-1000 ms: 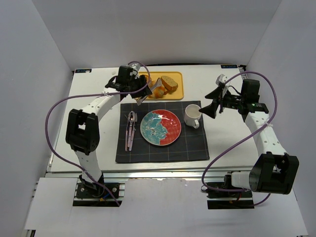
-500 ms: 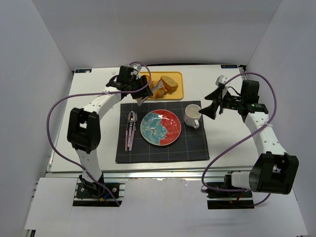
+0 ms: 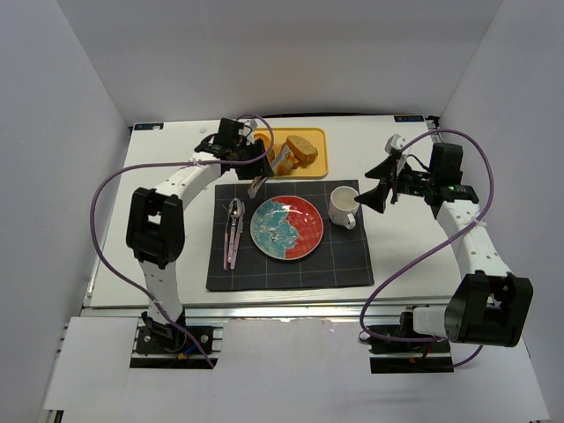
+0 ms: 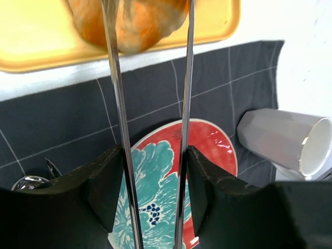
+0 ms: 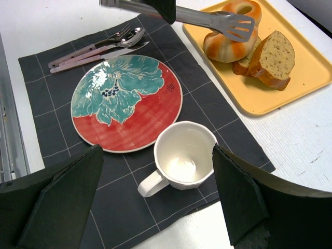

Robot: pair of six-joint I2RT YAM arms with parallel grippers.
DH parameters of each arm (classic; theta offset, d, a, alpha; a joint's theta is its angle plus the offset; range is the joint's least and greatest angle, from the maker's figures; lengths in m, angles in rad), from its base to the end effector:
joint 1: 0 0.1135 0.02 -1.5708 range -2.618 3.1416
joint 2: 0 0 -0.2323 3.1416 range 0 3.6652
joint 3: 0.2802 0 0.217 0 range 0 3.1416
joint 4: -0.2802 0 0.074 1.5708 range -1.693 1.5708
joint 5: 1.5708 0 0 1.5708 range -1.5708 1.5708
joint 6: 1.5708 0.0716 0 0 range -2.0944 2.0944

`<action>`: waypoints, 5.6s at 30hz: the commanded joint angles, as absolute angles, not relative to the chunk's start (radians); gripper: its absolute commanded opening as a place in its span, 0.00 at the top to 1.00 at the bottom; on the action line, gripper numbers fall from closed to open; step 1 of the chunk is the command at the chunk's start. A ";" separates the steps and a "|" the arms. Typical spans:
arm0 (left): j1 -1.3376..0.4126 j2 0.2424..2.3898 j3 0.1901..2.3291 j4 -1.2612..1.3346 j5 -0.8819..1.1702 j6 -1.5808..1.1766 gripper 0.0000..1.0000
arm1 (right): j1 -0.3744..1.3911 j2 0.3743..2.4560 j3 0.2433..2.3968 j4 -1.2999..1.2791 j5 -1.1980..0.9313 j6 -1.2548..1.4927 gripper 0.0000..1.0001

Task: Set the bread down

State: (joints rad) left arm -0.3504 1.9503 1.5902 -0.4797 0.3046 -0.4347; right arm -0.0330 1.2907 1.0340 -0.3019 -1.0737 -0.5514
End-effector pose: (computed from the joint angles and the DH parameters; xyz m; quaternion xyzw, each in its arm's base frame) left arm 0.3846 -0.1634 0.2060 0.0153 0.9246 -0.2661 0.2722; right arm 0.2664 0.0542 0.2845 -0.4323 0.6630 0.3084 0.5278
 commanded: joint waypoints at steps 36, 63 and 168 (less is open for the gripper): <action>-0.356 1.468 1.287 -0.361 0.322 -0.383 0.87 | -0.044 1.258 1.048 -0.282 -1.104 -0.546 0.11; -0.591 1.292 0.974 -0.417 0.301 -0.397 0.42 | -0.044 1.270 1.094 -0.382 -1.077 -0.603 0.11; -0.233 1.196 0.999 -0.399 0.422 -0.370 1.00 | -0.048 1.296 1.086 -0.365 -1.109 -0.626 0.11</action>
